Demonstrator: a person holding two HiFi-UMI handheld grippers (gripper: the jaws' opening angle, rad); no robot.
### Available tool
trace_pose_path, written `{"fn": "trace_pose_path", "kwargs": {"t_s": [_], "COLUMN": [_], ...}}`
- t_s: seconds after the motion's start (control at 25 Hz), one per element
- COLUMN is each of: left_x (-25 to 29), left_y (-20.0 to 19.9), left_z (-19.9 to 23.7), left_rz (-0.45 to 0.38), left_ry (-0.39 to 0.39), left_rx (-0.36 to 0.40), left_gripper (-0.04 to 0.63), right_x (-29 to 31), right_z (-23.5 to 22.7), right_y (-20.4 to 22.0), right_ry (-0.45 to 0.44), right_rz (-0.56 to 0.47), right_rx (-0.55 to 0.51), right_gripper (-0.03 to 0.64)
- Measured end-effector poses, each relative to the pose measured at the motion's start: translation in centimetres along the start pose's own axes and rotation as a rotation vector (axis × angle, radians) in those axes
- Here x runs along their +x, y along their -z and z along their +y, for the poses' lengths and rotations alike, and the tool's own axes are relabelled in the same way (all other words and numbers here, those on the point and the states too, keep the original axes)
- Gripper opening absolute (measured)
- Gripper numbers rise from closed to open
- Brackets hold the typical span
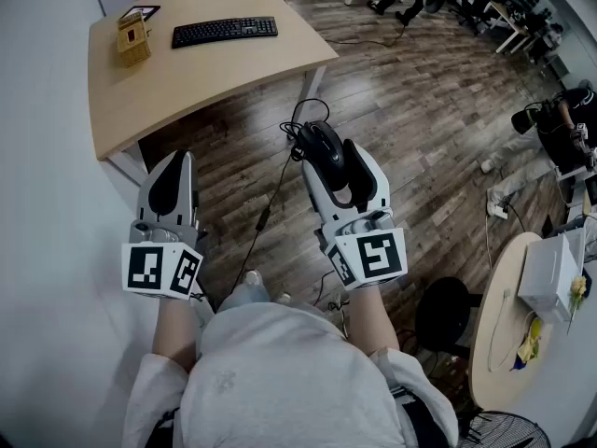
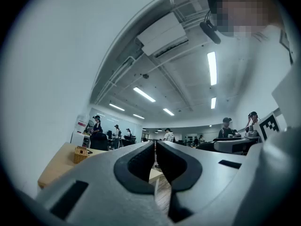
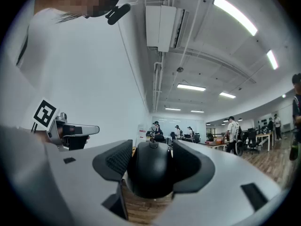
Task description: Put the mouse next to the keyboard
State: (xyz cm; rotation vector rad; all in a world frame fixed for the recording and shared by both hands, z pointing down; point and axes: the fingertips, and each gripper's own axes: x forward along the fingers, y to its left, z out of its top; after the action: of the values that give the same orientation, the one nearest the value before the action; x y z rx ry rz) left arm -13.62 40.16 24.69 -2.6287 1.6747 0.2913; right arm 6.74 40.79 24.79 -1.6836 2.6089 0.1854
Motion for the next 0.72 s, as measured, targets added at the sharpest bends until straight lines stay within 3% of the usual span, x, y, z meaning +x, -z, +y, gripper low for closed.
{"fn": "trace_pose_path", "kwargs": {"t_s": [0.44,0.72], "left_x": [1.8,3.5], "left_y": [0.4,0.5], "left_z": [2.0,3.6], "left_rz": [0.003,-0.007], "left_ry": [0.004,0.027], "left_rx": [-0.001,-0.007], "left_gripper": [0.018,0.018], "right_x": [2.5,4.4], "right_z": [-0.1,-0.3], "right_y": [0.3,0.0], "right_ry": [0.01,0.017], "right_rz": [-0.006,-0.043], "right_rx": [-0.004,0.062], "right_gripper": [0.256,0.256]}}
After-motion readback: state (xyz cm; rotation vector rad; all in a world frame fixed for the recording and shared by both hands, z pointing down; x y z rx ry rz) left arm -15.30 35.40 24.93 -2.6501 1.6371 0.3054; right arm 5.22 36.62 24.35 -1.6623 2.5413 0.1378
